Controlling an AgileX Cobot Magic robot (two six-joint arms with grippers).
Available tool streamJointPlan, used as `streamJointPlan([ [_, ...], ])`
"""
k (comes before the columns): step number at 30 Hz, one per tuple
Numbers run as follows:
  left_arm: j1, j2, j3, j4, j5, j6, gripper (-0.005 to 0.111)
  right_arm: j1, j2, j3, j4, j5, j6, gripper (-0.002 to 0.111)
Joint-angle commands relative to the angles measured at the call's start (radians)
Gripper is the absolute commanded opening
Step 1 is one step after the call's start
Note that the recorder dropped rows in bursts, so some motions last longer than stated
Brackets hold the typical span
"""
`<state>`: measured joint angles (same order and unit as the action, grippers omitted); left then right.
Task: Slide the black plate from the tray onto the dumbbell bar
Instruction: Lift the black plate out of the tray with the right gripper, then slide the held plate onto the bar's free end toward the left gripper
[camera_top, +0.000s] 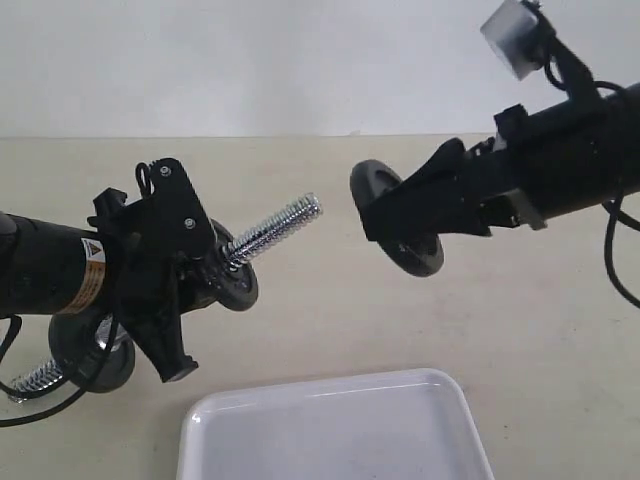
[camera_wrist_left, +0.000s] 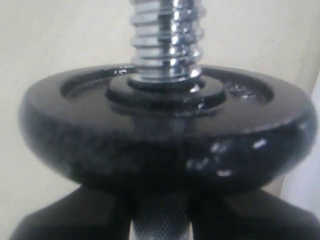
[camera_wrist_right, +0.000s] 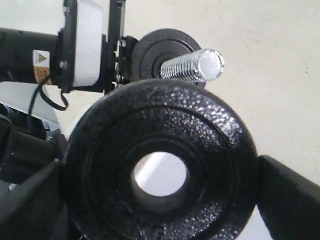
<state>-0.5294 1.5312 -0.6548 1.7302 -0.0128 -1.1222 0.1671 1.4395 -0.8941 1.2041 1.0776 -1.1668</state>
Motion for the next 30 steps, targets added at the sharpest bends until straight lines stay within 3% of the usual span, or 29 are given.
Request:
streamJointPlan([
  [1,0.001,-0.052,-0.035,0.014,0.041,0.073,0.004,-0.071,-0.007,-0.016,0.114,0.135,-0.037,0.0],
  [11,0.001,-0.092,-0.035,0.014,-0.01,0.114,0.004,-0.112,0.164,-0.016,0.158,0.143,-0.058,0.0],
  [20,-0.003,-0.105,-0.035,0.014,-0.06,0.114,0.004,-0.109,0.176,-0.016,0.233,0.143,-0.067,0.0],
  [25,-0.003,-0.105,-0.035,0.014,-0.174,0.107,0.004,-0.077,0.176,-0.016,0.252,0.143,-0.062,0.0],
  [30,-0.003,-0.105,-0.035,-0.007,-0.151,0.098,0.004,-0.065,0.176,-0.016,0.266,0.143,-0.047,0.0],
])
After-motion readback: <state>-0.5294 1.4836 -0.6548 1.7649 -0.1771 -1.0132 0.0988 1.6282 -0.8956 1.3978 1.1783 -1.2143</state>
